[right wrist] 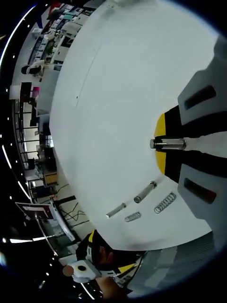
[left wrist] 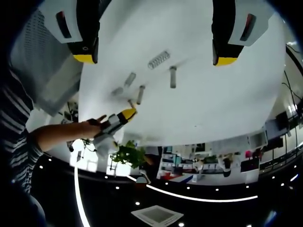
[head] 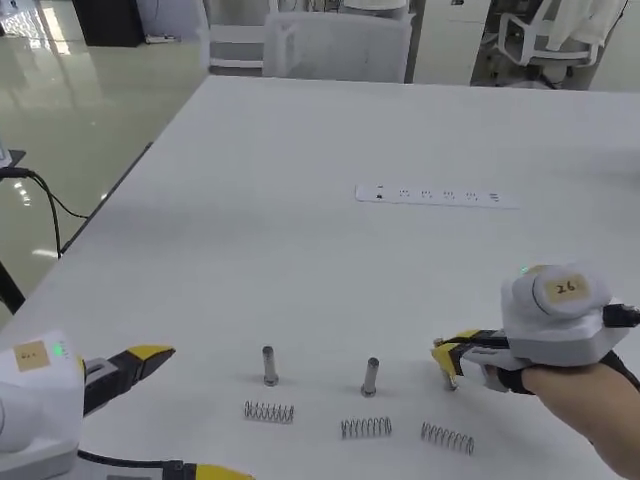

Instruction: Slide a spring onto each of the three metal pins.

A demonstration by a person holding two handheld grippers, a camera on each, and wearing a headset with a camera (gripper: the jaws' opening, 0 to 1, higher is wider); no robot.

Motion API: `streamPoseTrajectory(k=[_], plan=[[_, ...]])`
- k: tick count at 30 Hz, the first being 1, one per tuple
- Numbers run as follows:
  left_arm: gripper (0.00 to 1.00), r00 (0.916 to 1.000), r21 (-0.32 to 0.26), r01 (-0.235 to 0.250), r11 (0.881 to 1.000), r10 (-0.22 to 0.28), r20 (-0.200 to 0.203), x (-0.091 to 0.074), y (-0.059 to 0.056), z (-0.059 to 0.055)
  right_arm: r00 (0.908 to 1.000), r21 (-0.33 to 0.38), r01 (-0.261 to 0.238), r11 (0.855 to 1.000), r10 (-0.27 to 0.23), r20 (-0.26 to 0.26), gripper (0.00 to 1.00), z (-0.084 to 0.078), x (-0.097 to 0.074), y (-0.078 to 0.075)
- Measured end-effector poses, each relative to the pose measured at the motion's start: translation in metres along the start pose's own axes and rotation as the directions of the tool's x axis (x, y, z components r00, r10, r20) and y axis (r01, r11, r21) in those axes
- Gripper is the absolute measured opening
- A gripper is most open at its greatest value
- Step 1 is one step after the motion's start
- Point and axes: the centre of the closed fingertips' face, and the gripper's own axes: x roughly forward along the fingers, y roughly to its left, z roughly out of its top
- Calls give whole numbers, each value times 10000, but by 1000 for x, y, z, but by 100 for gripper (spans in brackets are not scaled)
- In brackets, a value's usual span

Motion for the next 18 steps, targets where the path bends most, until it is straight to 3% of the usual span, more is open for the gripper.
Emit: streamPoseTrajectory(k=[18], plan=[[98,10000,74,43,10000,-42,-64,0,0,2,9997,-336,182,9993,-176,171,5,-6,-12,1]])
